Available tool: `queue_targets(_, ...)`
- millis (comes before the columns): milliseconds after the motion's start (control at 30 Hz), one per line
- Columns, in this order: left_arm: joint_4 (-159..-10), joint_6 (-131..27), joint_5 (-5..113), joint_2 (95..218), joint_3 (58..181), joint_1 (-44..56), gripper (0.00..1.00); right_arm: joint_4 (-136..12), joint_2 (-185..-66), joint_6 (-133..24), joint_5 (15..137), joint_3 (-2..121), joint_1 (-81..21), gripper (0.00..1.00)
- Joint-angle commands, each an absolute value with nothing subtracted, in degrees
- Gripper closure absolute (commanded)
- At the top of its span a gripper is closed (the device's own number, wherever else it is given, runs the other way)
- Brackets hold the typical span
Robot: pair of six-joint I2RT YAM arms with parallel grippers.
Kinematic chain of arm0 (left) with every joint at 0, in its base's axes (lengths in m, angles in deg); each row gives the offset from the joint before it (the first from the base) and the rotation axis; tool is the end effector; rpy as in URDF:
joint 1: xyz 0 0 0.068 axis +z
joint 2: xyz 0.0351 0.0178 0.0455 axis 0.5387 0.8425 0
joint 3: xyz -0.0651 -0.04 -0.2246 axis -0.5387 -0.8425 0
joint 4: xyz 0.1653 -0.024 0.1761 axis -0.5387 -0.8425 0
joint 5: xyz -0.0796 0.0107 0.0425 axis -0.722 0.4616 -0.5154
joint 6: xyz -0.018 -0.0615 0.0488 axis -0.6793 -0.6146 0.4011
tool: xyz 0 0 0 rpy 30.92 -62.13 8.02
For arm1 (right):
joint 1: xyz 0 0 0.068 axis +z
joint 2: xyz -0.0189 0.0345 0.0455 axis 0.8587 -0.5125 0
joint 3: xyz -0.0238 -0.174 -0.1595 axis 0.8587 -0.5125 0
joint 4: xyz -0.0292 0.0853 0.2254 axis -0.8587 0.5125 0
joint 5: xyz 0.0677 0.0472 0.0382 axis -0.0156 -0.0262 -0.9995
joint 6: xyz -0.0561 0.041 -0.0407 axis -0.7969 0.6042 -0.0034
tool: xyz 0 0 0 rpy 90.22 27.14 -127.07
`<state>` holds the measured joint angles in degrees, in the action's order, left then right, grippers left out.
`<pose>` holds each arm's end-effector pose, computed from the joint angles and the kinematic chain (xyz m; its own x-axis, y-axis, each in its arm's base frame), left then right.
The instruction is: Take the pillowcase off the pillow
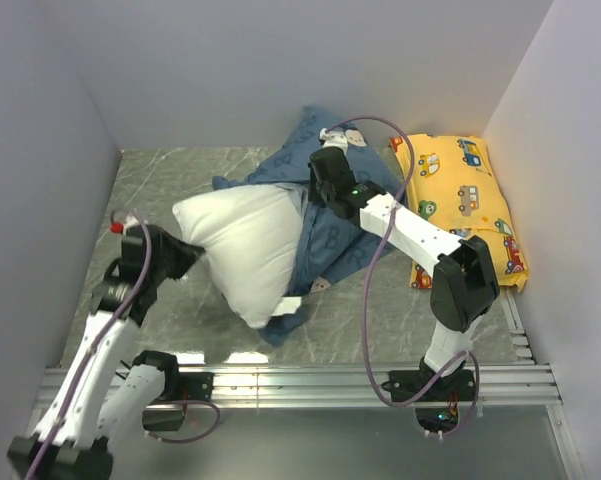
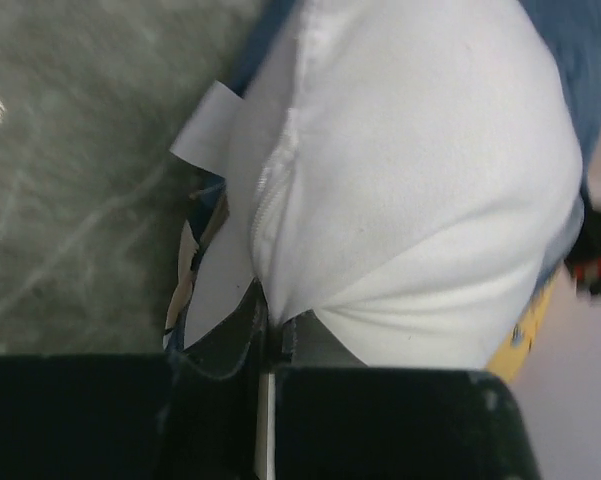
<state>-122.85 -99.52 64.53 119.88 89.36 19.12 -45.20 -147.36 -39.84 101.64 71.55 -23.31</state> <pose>0.1792 -0.0398 0.2519 -0.4378 -0.7753 -0.4552 -0.3437 0.6121 -0.7122 0.3540 0.2294 0.2587 -0.5297 0.0431 -0.8471 -0.1648 0.9744 0.1526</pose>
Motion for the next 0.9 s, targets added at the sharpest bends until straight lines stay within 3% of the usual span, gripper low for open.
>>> queue_targets(0, -113.5, -97.6, 65.5, 128.6, 96.6, 31.8, 1.00, -43.0, -144.6, -39.9, 105.1, 67.9, -23.8, 1.00)
queue_targets(133, -109.4, -95.1, 57.5, 140.9, 100.7, 45.1, 1.00, -41.9, -143.9, -40.1, 101.8, 66.7, -20.8, 1.00)
queue_targets(300, -108.8, -88.1, 46.0, 153.1, 109.5, 45.9, 0.99, -41.6, -143.9, -40.6, 99.2, 66.0, -16.6, 1.00)
queue_targets(333, -110.5, -85.2, 44.9, 154.0, 112.2, 44.9, 0.94, -41.0, -144.5, -40.6, 98.5, 67.5, -16.5, 1.00)
queue_targets(433, -117.3, -79.9, 55.5, 150.9, 116.6, 38.2, 0.45, -38.8, -146.7, -39.7, 95.6, 70.6, -16.5, 1.00)
queue_targets(467, -118.1, -79.0, 57.3, 149.6, 116.7, 36.8, 0.20, -38.9, -146.9, -39.4, 94.1, 70.8, -16.6, 1.00)
queue_targets(567, -123.0, -77.5, 64.0, 143.7, 115.9, 31.1, 0.07, -39.8, -147.8, -38.8, 92.4, 70.6, -16.8, 1.00)
queue_targets(867, -125.6, -83.0, 76.8, 131.5, 102.1, 13.0, 0.01, -39.0, -152.6, -37.8, 89.4, 74.8, -17.8, 1.00)
